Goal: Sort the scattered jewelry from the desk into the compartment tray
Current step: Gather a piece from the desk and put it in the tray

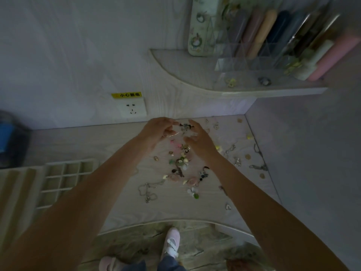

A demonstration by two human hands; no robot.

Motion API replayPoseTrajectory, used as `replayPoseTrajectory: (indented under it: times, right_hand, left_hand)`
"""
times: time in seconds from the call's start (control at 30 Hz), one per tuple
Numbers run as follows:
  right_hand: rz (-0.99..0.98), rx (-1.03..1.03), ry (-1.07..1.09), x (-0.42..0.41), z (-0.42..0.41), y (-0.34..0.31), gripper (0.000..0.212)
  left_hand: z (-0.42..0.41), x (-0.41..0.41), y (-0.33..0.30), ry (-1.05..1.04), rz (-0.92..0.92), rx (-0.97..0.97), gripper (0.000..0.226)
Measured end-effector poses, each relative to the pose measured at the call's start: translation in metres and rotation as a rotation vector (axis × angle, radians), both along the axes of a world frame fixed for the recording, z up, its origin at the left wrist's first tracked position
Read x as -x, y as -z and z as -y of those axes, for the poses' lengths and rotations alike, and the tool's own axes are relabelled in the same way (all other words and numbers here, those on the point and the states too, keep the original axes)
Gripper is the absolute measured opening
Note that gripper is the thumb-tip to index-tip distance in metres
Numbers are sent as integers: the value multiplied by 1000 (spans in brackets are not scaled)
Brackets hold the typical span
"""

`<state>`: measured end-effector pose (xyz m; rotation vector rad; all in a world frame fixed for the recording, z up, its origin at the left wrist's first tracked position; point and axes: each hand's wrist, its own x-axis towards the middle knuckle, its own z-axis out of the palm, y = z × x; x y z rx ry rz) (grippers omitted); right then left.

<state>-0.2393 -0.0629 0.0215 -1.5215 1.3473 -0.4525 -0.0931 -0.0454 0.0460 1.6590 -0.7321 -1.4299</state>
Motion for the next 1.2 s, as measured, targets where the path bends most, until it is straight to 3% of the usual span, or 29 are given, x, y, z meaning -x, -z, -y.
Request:
replayPoseTrajectory:
  times: [0.07,0.17,0.27,0.4,0.77,0.9,1.03,1.2]
  right_hand:
    - [224,-208,106,-8,2,-10,46]
    - [338,-314,95,-15,-1,-20,25]
    - [490,-349,144,-21,-6,-20,11]
    - [583,-412,135,-42,-15,-25,7]
    - [411,-398,-173,-166,-80,-44,11]
    - [332,-351,-286,-222,-112,-49,8]
    - [233,-286,-376,-285,-148,-45,18]
    - [176,-210,-440,-361,-186,-32,12]
  left_hand:
    - [-6,-1,-11,-22,-130,8,24]
    - [-16,-7,-22,-86,-295,7,22]
    - [-29,-16,-28,-158,-340,6,18]
    - [-54,-40,-31,-219,-282,12,11]
    - [-154,-162,-37,-216,66,17,5]
    - [-198,-219,-32,-211,225,62,18]
    - [-243,-275,-30,-243,366,31,20]
    - [-286,-347,-22,-279,434,-33,7]
